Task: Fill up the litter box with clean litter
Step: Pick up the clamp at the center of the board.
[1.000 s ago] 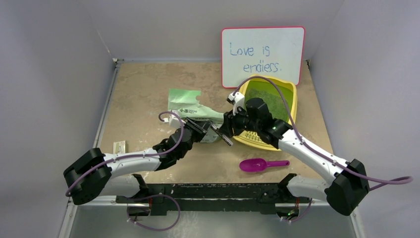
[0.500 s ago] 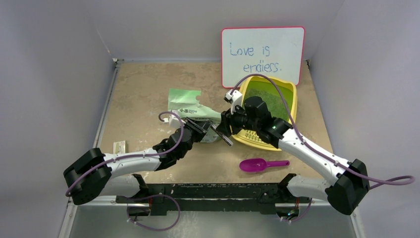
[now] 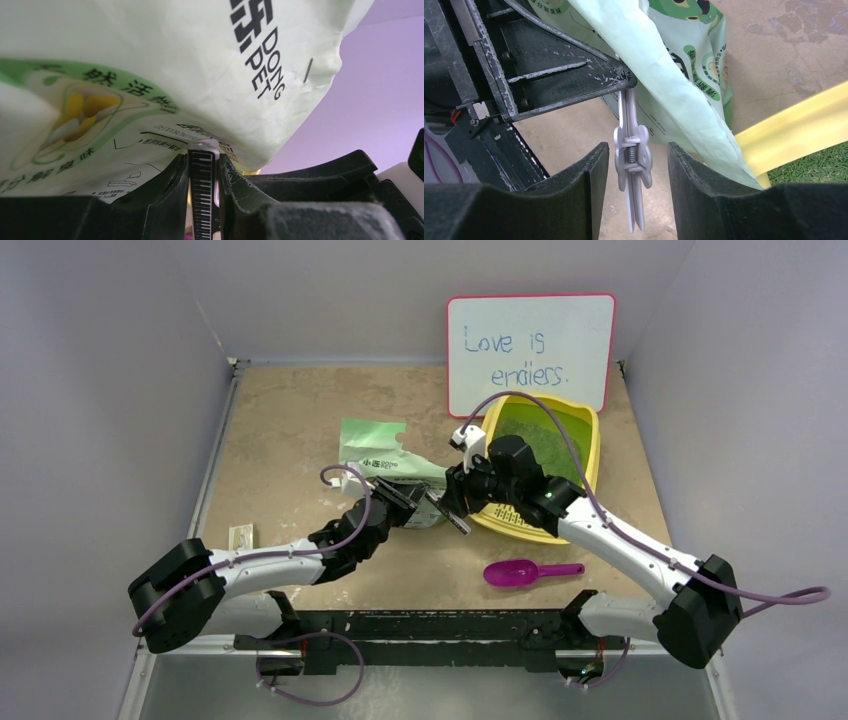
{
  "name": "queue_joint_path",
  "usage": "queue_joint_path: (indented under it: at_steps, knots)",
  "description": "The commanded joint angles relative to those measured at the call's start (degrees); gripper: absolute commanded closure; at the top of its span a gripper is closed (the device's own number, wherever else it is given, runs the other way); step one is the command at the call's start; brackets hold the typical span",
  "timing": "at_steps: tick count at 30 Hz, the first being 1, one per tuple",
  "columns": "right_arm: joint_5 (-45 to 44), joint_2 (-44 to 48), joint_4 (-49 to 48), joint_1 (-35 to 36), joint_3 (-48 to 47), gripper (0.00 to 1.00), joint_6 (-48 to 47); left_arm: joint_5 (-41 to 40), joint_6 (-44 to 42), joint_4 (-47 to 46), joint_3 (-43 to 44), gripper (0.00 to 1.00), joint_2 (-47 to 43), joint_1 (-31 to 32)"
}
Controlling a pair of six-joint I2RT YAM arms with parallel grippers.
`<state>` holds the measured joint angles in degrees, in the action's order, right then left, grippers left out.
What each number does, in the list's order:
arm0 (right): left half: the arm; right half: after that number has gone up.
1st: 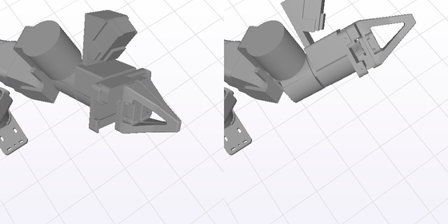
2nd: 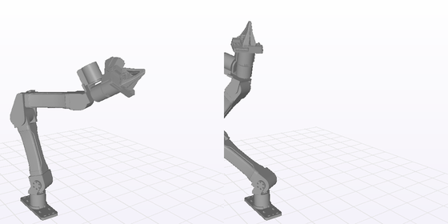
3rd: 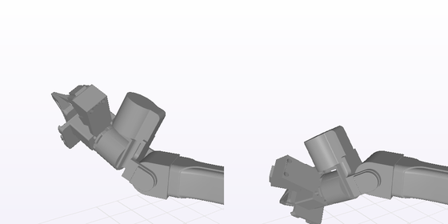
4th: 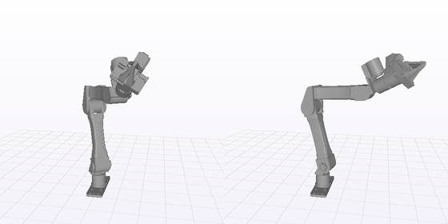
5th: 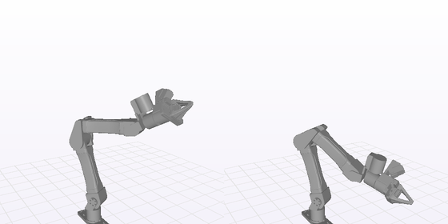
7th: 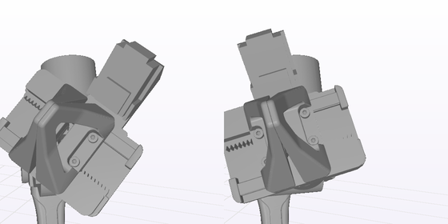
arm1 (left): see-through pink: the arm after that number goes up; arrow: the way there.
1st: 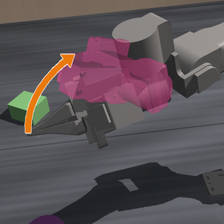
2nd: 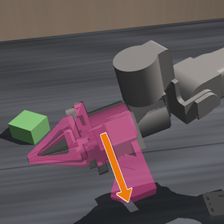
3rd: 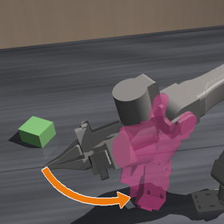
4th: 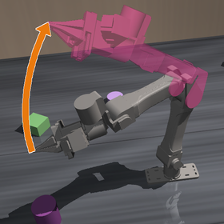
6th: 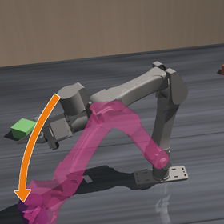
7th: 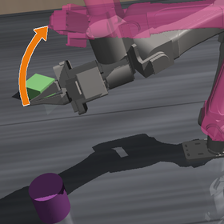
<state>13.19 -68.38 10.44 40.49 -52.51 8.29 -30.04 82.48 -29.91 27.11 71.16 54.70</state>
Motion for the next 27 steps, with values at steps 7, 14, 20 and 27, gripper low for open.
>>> queue_joint_path:
  at_steps: [7,14,20,27]
  knots:
    - [1.99,-0.11,-0.87,0.26,-2.16,0.61,-1.73,-0.63,0.83,-2.13,2.14,0.97,-0.75,-0.64]
    - [0.85,-0.02,-0.28,0.28,-2.34,0.86,-2.23,-0.70,1.15,-1.53,2.14,0.77,-1.00,-0.62]
    - [-0.64,0.05,-0.61,0.24,-2.20,0.92,-1.60,-0.91,0.74,0.37,2.04,0.46,-2.00,-0.64]
    - [-2.91,-1.62,-0.93,0.22,-2.92,0.95,0.63,-0.54,-2.66,2.60,1.31,0.40,-4.10,-0.71]
